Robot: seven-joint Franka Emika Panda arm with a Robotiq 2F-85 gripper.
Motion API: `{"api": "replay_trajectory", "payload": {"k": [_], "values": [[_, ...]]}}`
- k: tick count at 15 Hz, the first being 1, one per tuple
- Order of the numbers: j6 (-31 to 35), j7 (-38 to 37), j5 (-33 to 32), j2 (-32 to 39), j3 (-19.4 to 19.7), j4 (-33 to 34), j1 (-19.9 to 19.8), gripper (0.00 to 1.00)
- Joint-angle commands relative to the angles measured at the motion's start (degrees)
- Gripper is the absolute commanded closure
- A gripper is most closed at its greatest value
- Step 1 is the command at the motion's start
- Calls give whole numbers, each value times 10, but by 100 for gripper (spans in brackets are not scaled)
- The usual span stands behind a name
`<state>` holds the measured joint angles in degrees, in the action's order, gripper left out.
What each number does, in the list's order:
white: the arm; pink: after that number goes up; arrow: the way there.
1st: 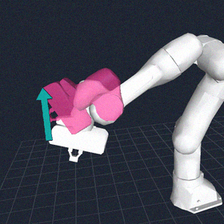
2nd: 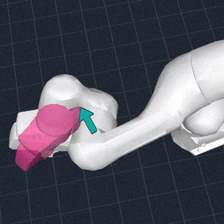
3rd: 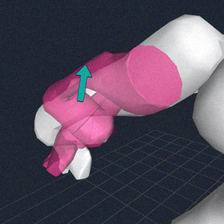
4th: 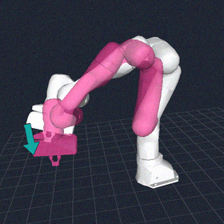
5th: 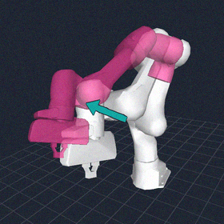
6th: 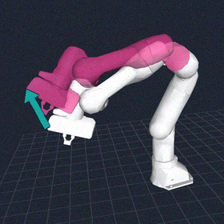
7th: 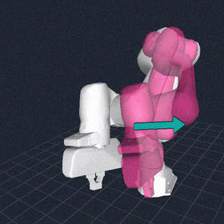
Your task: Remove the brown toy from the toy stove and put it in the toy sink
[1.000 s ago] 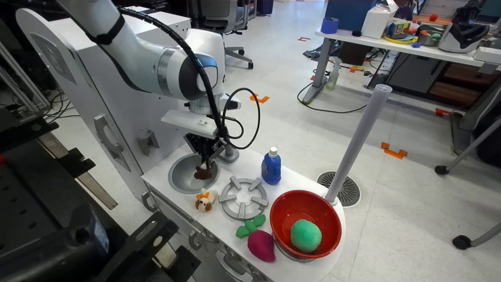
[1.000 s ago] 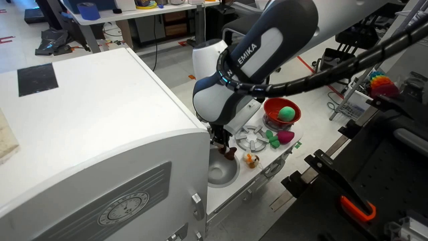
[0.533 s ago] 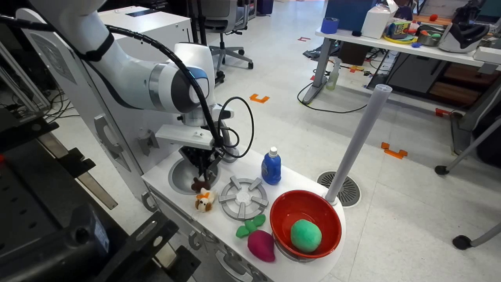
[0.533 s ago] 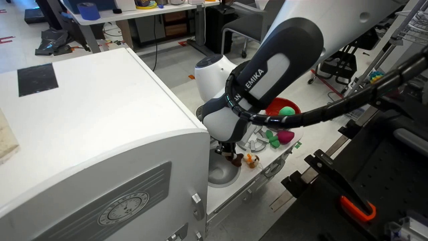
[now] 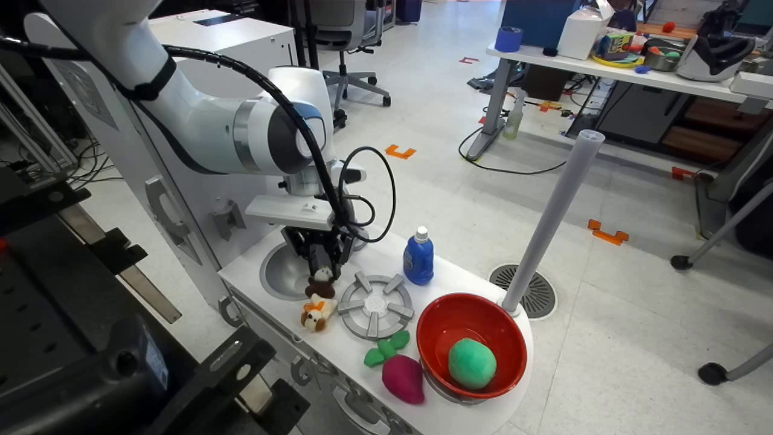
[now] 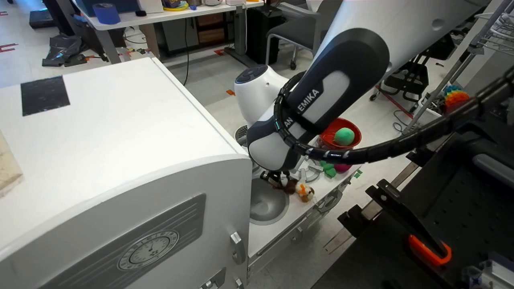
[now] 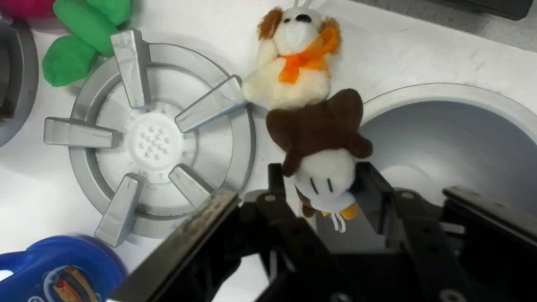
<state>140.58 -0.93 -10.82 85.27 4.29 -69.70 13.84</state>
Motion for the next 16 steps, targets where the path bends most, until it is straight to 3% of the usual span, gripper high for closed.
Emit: {"api": "replay_trajectory", "payload": {"k": [1, 3, 5, 9, 12, 16], "values": [[-9, -15, -6, 0, -4, -3, 9, 21], [-23, -2, 0, 0, -20, -2, 5, 6], [-48, 14, 8, 0, -38, 7, -6, 0], [-87, 22, 14, -1, -42, 16, -28, 0], [-164, 68, 47, -7, -74, 34, -76, 0], [-239, 115, 83, -53, -101, -13, -127, 0]]}}
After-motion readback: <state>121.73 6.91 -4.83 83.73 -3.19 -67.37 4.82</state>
